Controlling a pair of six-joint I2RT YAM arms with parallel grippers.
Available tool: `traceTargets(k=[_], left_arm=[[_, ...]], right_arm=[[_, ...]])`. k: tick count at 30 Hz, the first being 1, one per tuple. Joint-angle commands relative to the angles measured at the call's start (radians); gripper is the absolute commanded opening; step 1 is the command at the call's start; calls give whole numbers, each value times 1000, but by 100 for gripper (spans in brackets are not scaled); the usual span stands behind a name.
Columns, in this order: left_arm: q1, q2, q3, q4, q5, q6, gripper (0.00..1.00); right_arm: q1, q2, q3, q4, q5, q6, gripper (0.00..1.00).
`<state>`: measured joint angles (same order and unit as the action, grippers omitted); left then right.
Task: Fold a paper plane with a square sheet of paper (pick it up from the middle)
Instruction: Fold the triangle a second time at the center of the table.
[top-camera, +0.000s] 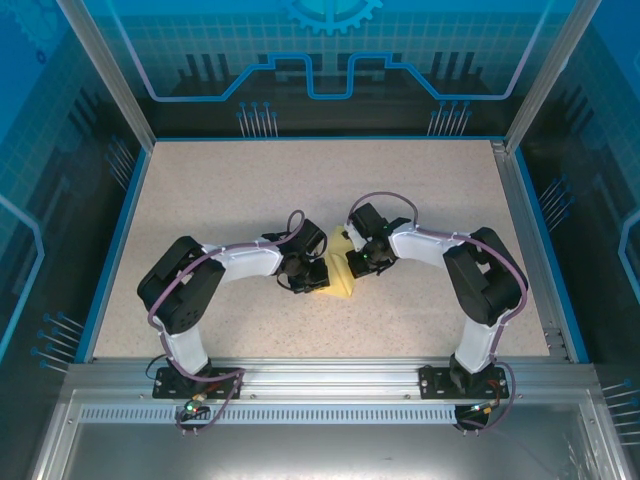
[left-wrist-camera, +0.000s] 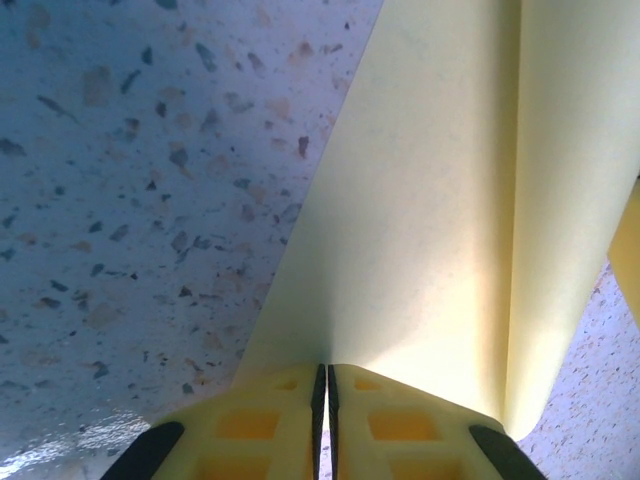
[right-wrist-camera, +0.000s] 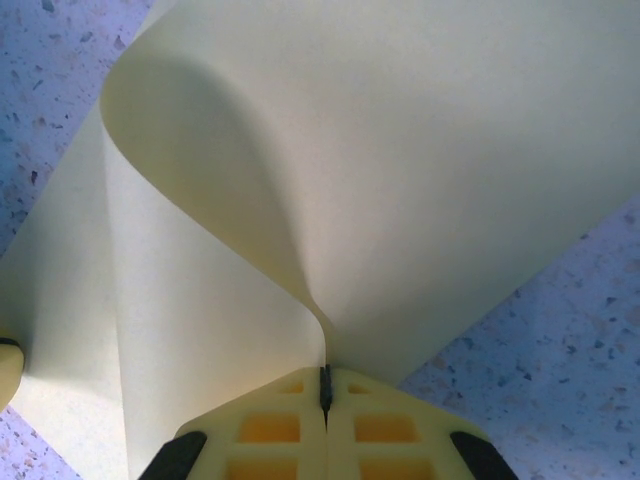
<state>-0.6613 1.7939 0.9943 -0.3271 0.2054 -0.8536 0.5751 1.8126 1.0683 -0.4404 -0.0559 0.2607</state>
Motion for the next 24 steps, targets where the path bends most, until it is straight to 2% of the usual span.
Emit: traceTargets(k=[1, 13, 15, 17, 21, 24], left_arm=[[2, 11, 17, -54, -11, 30, 13], [2, -40, 21, -26, 0, 34, 18], [9, -78, 17, -6, 0, 34, 14], [22, -108, -1, 56, 30, 21, 0], [78, -120, -76, 292, 162, -57, 0], [97, -89, -81, 398, 221, -97, 0]], right_arm=[[-9, 13, 23, -27, 17, -8, 0], [-8, 39, 6, -18, 13, -5, 0], [-9, 40, 0, -14, 13, -3, 0], [-9, 40, -5, -12, 15, -1, 0], [-10, 49, -9, -8, 18, 2, 0], [-9, 54, -11, -5, 19, 5, 0]])
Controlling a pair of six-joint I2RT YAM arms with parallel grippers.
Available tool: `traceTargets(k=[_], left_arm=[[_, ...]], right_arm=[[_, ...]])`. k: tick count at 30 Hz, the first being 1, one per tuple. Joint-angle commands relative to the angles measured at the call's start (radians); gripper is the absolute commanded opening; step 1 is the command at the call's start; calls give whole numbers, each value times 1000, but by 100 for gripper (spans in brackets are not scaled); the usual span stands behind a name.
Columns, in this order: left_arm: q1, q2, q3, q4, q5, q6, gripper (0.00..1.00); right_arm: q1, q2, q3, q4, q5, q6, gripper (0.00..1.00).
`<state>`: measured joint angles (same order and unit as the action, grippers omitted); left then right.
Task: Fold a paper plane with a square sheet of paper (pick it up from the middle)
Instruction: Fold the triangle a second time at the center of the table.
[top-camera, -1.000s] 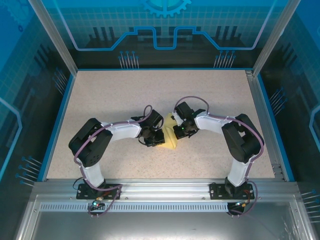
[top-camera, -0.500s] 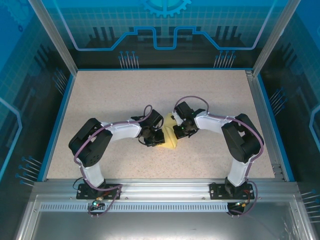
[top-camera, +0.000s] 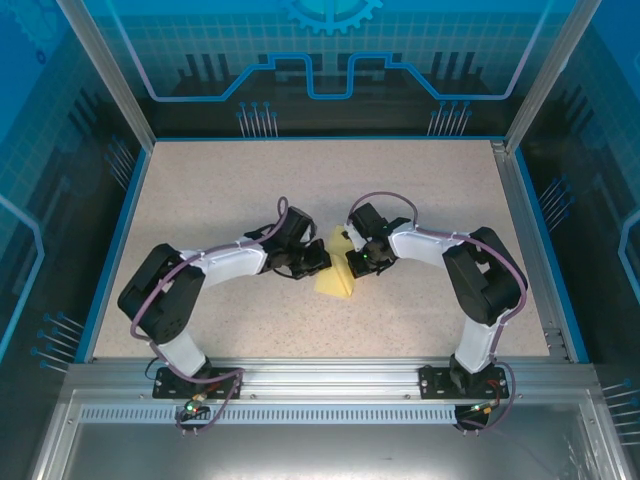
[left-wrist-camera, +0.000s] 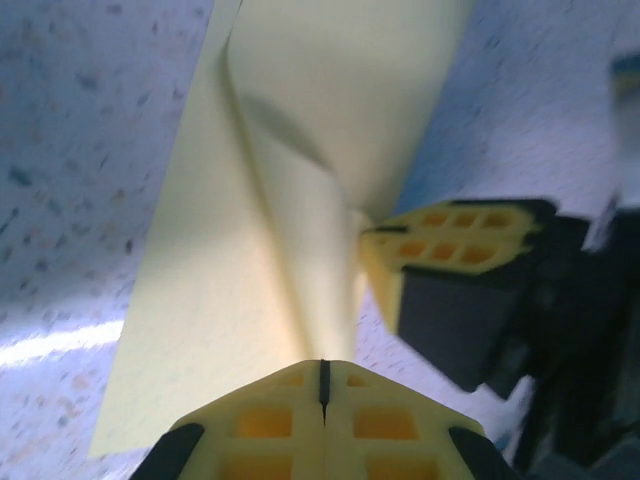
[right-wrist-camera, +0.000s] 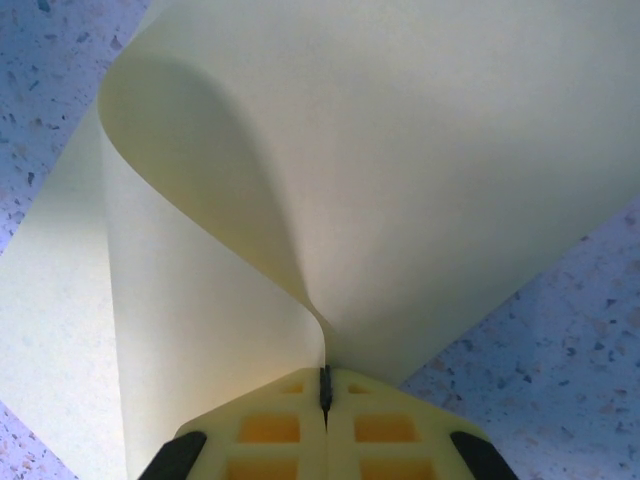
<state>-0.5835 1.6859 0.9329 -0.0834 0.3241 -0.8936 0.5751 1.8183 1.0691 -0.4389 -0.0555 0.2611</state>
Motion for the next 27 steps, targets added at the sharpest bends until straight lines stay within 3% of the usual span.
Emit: traceTargets(k=[1, 16, 27], left_arm=[[21, 32, -12, 162, 111, -60, 0], [21, 146, 9, 265, 157, -87, 0], [21, 229, 37, 251, 147, -64, 0]], right_arm=[[-9, 49, -12, -8, 19, 5, 0], [-9, 51, -13, -17, 25, 4, 0], [-9, 55, -19, -9, 23, 15, 0]])
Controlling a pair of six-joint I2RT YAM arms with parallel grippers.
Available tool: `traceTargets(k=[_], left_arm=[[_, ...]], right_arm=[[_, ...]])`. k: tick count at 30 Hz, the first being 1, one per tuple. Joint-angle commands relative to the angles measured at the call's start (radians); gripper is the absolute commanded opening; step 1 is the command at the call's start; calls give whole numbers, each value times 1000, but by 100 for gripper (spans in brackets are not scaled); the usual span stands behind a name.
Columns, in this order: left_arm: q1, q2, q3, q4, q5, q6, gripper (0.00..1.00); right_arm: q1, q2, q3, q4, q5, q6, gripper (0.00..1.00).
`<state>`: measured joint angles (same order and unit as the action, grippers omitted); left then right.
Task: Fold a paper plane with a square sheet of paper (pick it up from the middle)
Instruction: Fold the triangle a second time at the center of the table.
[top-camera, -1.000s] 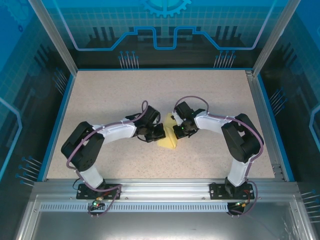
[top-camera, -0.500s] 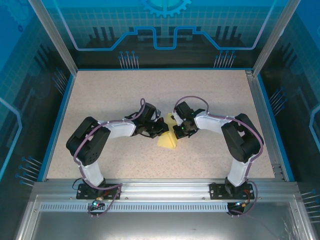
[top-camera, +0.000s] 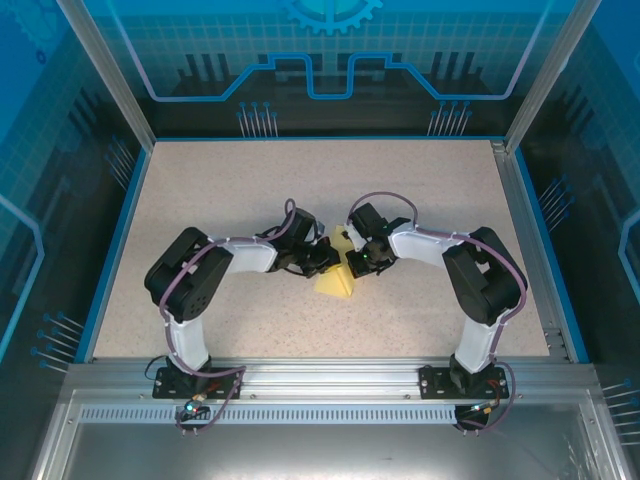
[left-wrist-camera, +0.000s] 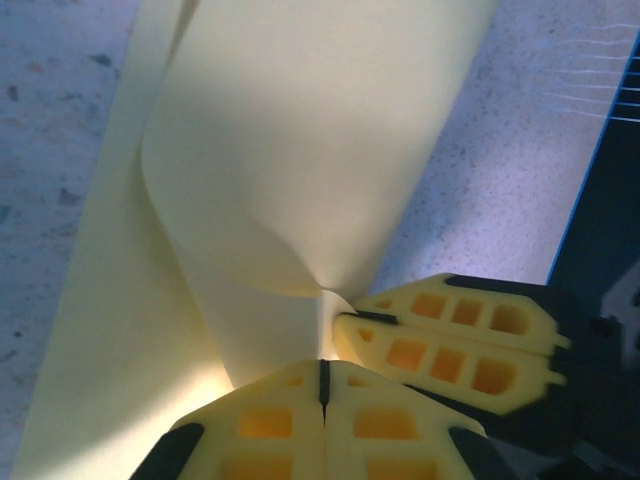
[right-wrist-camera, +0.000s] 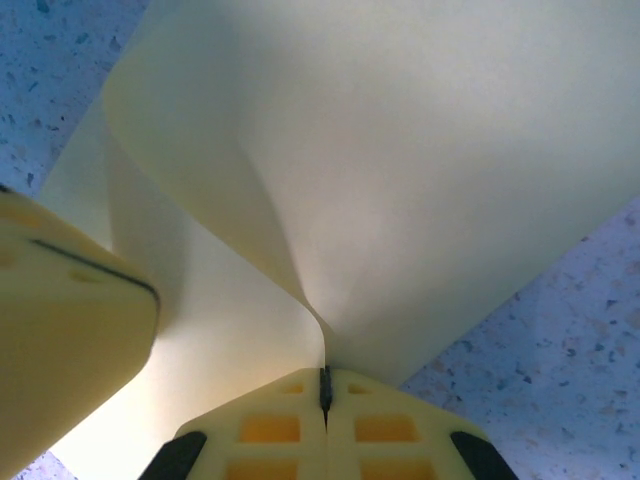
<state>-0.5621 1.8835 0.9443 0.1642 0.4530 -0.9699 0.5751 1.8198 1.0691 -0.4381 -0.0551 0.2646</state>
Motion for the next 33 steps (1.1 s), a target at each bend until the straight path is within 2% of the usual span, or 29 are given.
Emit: traceTargets(k=[1, 7, 12, 17, 20, 21, 23, 26, 28, 33], left_arm=[[0, 39, 24, 1, 17, 12, 0], [0, 70, -6, -9, -5, 23, 0], [0, 85, -34, 8, -5, 25, 0], [1, 77, -39, 3, -3, 36, 0], [0, 74, -33, -2, -1, 45, 0], [0, 74, -31, -2, 1, 44, 0], [-2, 74, -28, 0, 4, 44, 0], [-2, 72, -23, -5, 8, 48, 0], [-1, 72, -22, -6, 9, 50, 0], [-2, 74, -21, -10, 12, 51, 0]], right_arm=[[-9, 54, -18, -10, 22, 12, 0], [-11, 37, -7, -14, 13, 23, 0], [-17, -14, 19, -35, -5, 51, 9], [-64, -149, -22, -14, -74, 128, 33], [-79, -222, -72, 22, -153, 173, 35], [-81, -235, -88, 40, -188, 189, 32], [-78, -247, -133, 116, -315, 237, 18], [-57, -241, -184, 222, -398, 333, 5], [-43, -215, -226, 286, -443, 388, 2], [4, -141, -211, 311, -445, 409, 0]])
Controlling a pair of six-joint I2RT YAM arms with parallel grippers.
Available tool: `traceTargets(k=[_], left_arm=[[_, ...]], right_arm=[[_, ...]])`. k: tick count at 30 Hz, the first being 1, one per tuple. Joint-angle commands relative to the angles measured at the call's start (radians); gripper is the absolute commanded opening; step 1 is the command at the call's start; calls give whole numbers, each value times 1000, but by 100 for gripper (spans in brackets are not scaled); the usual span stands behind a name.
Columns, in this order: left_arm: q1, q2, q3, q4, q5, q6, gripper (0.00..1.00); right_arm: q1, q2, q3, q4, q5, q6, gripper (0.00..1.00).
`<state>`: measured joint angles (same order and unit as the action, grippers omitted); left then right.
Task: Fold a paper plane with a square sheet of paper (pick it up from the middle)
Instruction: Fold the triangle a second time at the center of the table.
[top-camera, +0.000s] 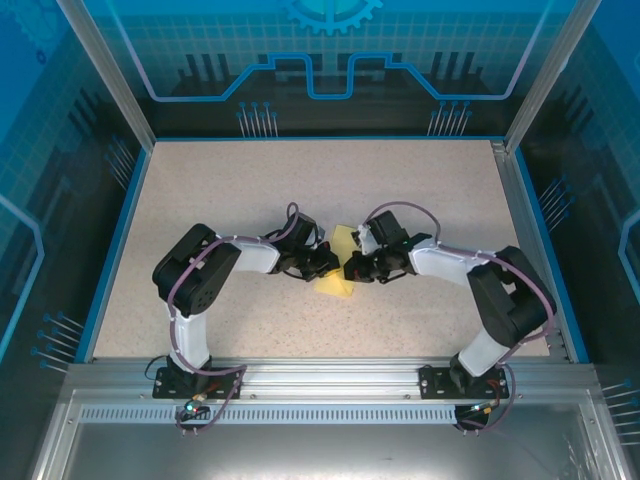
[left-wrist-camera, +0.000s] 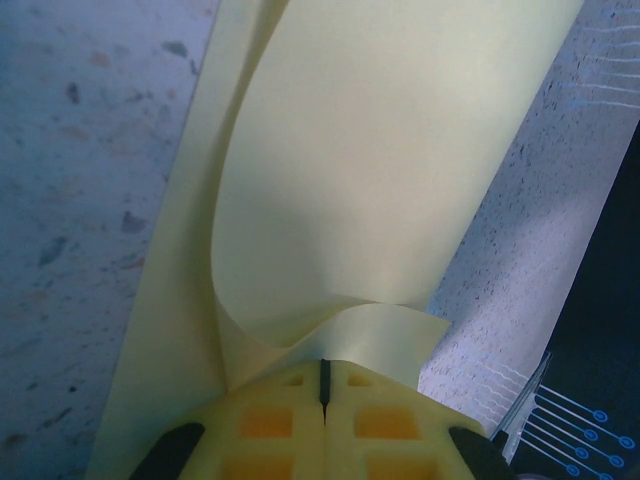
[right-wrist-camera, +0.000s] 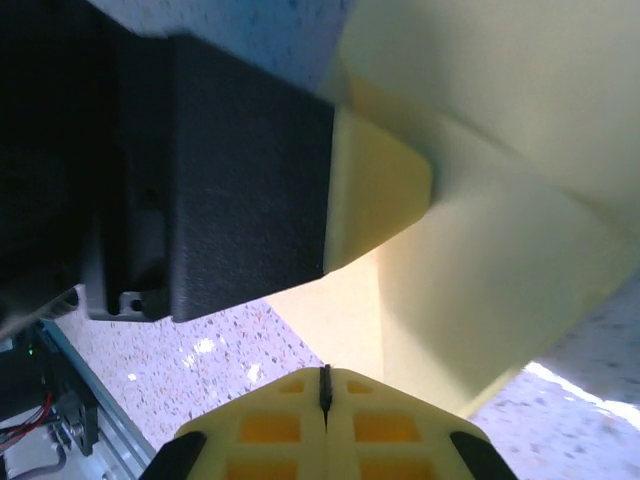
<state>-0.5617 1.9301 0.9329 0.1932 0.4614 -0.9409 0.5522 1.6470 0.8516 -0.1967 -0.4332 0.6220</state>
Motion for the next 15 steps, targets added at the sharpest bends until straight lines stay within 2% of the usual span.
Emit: traceTargets(k=[1, 15], left_arm=[[-1, 28, -9, -40, 5, 23, 0], [-2, 29, -2, -44, 17, 26, 0]], right_arm=[[36, 42, 14, 71, -63, 54, 0], [37, 106, 69, 63, -42, 56, 0]])
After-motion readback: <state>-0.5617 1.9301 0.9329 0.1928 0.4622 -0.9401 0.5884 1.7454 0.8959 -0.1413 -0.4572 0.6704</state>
